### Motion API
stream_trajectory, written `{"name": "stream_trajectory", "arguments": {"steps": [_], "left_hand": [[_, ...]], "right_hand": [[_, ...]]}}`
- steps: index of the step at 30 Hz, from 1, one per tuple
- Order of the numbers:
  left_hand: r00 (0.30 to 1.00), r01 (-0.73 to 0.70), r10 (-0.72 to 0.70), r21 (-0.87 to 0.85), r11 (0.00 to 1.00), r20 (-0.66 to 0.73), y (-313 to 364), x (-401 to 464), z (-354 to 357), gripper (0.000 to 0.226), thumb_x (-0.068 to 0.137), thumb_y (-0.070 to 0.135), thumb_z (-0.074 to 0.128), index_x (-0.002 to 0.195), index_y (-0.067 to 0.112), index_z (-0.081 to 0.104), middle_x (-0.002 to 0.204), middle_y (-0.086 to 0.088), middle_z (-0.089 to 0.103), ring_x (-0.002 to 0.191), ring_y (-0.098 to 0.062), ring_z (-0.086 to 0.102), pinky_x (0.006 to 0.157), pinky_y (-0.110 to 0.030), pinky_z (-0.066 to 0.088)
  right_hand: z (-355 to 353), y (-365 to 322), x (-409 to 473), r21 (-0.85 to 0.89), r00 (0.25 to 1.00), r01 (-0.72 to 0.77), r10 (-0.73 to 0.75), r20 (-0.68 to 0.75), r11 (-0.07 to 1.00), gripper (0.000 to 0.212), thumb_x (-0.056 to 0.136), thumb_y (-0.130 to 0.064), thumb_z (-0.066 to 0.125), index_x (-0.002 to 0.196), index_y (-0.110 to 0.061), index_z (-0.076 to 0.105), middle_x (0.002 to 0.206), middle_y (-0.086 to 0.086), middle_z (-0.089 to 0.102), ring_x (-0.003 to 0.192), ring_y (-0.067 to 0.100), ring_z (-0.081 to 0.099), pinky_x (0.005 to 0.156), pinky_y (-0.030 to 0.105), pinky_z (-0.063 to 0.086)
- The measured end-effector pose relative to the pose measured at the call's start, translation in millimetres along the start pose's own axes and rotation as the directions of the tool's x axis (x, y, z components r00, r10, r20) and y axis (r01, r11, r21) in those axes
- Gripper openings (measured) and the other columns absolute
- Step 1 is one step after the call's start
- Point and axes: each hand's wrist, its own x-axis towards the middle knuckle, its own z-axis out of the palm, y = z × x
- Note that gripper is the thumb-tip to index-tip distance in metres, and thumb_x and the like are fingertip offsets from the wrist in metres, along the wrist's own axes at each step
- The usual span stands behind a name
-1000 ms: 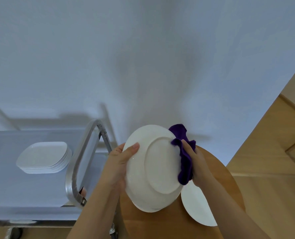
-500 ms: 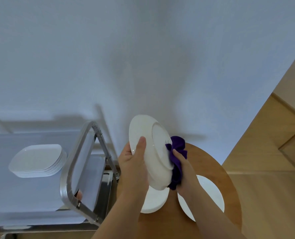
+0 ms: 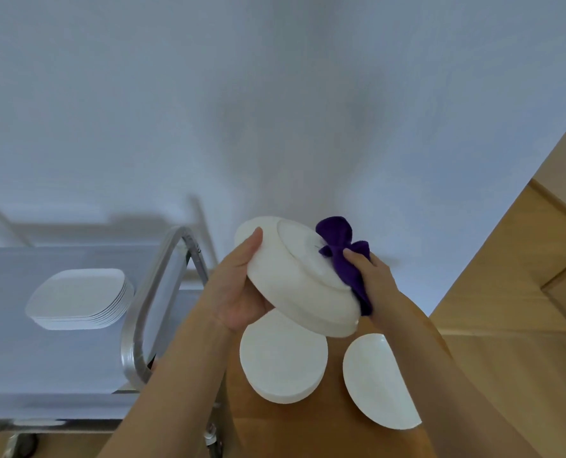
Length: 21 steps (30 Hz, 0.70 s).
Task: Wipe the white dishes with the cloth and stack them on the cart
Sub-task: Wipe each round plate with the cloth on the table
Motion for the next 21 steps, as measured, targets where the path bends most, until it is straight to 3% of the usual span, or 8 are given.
{"name": "stream_trajectory", "arguments": {"steps": [3, 6, 9, 12, 15, 19, 21], "left_hand": [[0.998, -0.034, 0.036, 0.039, 0.999, -0.043, -7, 3, 4, 0.050, 0.078, 0.046, 0.056, 0.116, 0.015, 0.065, 0.114, -0.012, 0.070, 0.103, -0.030, 0.068, 0.081, -0.046, 0.057], [0.991, -0.028, 0.040, 0.096, 0.995, -0.125, -23, 8, 16, 0.063, 0.077, 0.050, 0.055, 0.127, 0.012, 0.054, 0.117, -0.013, 0.069, 0.106, -0.030, 0.066, 0.081, -0.043, 0.055], [0.974, -0.027, 0.081, 0.245, 0.969, -0.211, -39, 11, 22, 0.060, 0.083, 0.052, 0.053, 0.130, 0.014, 0.054, 0.117, -0.011, 0.068, 0.106, -0.026, 0.066, 0.085, -0.039, 0.055], [0.971, -0.005, 0.108, 0.437, 0.899, -0.212, -49, 7, 20, 0.057, 0.084, 0.062, 0.050, 0.125, 0.022, 0.059, 0.111, -0.006, 0.071, 0.102, -0.022, 0.068, 0.092, -0.040, 0.054], [0.984, -0.029, 0.122, 0.563, 0.826, -0.129, -59, 2, 15, 0.059, 0.075, 0.072, 0.045, 0.117, 0.035, 0.063, 0.109, 0.001, 0.073, 0.104, -0.017, 0.068, 0.096, -0.044, 0.051], [0.989, -0.061, 0.128, 0.577, 0.814, -0.075, -73, -4, 12, 0.049, 0.082, 0.072, 0.044, 0.116, 0.040, 0.058, 0.108, 0.007, 0.072, 0.104, -0.011, 0.067, 0.099, -0.043, 0.050], [0.989, -0.066, 0.130, 0.580, 0.812, -0.070, -80, -8, 12, 0.058, 0.074, 0.075, 0.049, 0.119, 0.039, 0.056, 0.109, 0.010, 0.071, 0.106, -0.010, 0.065, 0.100, -0.042, 0.048]], "right_hand": [[14, 8, -12, -0.034, 0.991, 0.076, -0.079, -0.108, 0.997, 0.014, 0.087, -0.033, 0.059, 0.078, -0.028, 0.069, 0.083, -0.003, 0.071, 0.081, 0.016, 0.066, 0.071, 0.029, 0.052], [35, 24, -26, -0.186, 0.944, 0.122, -0.173, -0.283, 0.975, 0.028, 0.084, -0.045, 0.056, 0.100, -0.022, 0.060, 0.099, 0.002, 0.064, 0.094, 0.019, 0.060, 0.083, 0.034, 0.047], [56, 33, -40, -0.204, 0.927, 0.154, -0.213, -0.308, 0.967, 0.040, 0.089, -0.046, 0.052, 0.120, -0.021, 0.049, 0.112, 0.001, 0.059, 0.101, 0.018, 0.057, 0.085, 0.035, 0.049], [61, 31, -48, -0.260, 0.923, 0.210, -0.279, -0.266, 0.943, 0.029, 0.092, -0.043, 0.048, 0.118, -0.030, 0.049, 0.115, -0.003, 0.057, 0.104, 0.017, 0.055, 0.083, 0.030, 0.049], [64, 16, -49, -0.284, 0.940, 0.248, -0.301, -0.162, 0.926, 0.007, 0.093, -0.043, 0.046, 0.093, -0.047, 0.052, 0.110, -0.008, 0.059, 0.100, 0.011, 0.058, 0.085, 0.029, 0.049], [59, -5, -32, -0.184, 0.990, 0.124, -0.135, -0.046, 0.975, 0.017, 0.091, -0.042, 0.049, 0.104, -0.030, 0.052, 0.107, -0.004, 0.060, 0.096, 0.014, 0.060, 0.085, 0.034, 0.051], [56, -16, -19, -0.078, 1.000, 0.030, -0.029, 0.004, 0.997, 0.013, 0.091, -0.037, 0.052, 0.098, -0.026, 0.053, 0.100, 0.001, 0.061, 0.087, 0.015, 0.062, 0.076, 0.031, 0.052]]}}
